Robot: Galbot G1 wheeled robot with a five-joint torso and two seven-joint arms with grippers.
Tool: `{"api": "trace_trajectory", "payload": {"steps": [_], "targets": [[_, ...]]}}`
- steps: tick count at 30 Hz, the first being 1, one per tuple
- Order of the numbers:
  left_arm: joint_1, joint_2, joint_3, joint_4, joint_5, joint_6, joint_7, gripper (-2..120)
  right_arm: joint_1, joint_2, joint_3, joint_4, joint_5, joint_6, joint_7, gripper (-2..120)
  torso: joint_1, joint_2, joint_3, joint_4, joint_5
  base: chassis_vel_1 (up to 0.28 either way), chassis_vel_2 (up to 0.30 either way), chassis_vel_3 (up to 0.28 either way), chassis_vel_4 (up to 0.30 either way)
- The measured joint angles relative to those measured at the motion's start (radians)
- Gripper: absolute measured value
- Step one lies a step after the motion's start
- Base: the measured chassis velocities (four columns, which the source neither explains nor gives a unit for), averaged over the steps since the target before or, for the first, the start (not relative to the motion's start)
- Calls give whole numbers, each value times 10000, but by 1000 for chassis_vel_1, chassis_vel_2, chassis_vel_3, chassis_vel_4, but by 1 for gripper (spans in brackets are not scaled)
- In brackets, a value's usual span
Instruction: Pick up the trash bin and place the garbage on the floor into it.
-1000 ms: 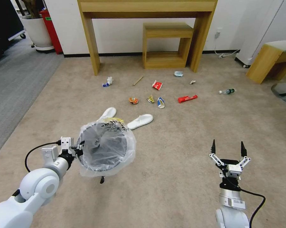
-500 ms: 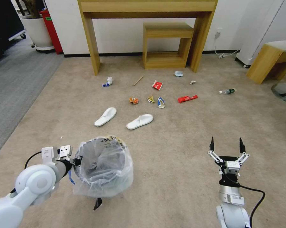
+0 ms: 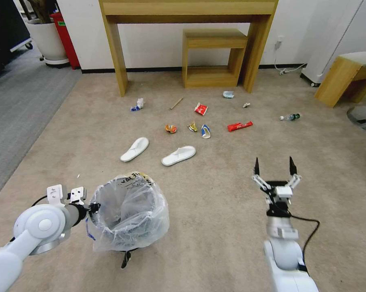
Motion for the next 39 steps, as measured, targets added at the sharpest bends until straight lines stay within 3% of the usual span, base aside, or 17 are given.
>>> {"api": "trace_trajectory", "payload": {"steps": [9, 39], "targets": [[-446, 32, -270, -240, -675, 33, -347, 0, 1167, -3, -450, -844, 111, -148, 9, 100, 0, 0, 0, -1, 1, 0, 0, 0, 0], [-238, 93, -535, -547, -743, 28, -380, 0, -301, 125, 76, -50, 21, 44, -197, 100, -1, 2, -3, 1, 2, -9, 8, 8, -6]]}}
